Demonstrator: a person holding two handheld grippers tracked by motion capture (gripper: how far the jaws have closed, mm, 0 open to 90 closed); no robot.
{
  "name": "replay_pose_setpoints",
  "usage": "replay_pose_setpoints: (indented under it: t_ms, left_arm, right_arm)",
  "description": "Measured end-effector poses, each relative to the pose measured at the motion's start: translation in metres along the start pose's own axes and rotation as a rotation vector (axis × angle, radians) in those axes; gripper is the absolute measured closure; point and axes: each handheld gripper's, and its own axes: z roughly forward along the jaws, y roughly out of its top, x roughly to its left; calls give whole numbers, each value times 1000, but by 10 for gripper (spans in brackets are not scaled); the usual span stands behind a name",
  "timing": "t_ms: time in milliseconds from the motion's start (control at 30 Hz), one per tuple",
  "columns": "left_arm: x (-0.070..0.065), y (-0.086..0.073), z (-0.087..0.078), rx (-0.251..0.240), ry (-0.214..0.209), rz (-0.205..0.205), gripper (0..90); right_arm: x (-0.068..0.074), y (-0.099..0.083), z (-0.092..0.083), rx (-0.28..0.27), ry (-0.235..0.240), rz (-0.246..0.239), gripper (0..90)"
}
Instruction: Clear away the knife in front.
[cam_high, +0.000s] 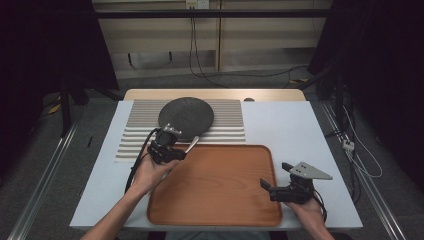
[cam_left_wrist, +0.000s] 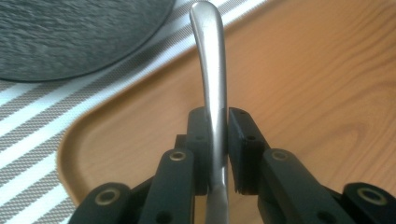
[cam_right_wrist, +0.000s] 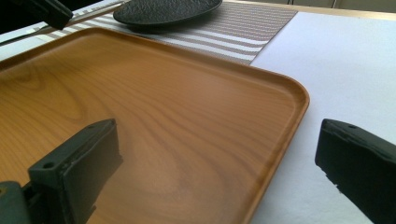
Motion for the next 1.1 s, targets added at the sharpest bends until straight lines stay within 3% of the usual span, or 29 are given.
replay_pose_setpoints:
  t_ms: [133, 300, 367, 433, 667, 1100]
  left_arm:
    - [-7, -3, 3, 8, -24, 2, 802]
    - [-14, -13, 11, 30, 32, 13, 802]
    - [-13, -17, 13, 37, 16, -6, 802]
    - [-14, -19, 15, 55, 36, 4, 802]
    - [-21, -28, 16, 83, 43, 20, 801]
    - [-17, -41, 19, 76, 28, -22, 798]
  right_arm:
    - [1, 0, 0, 2, 2, 0, 0]
    - [1, 0, 0, 5, 3, -2, 1]
    - [1, 0, 1, 9, 5, -6, 1]
    - [2, 0, 1, 11, 5, -5, 0]
    - [5, 0, 1, 14, 9, -12, 1]
    - [3, 0, 2, 20, 3, -1, 1]
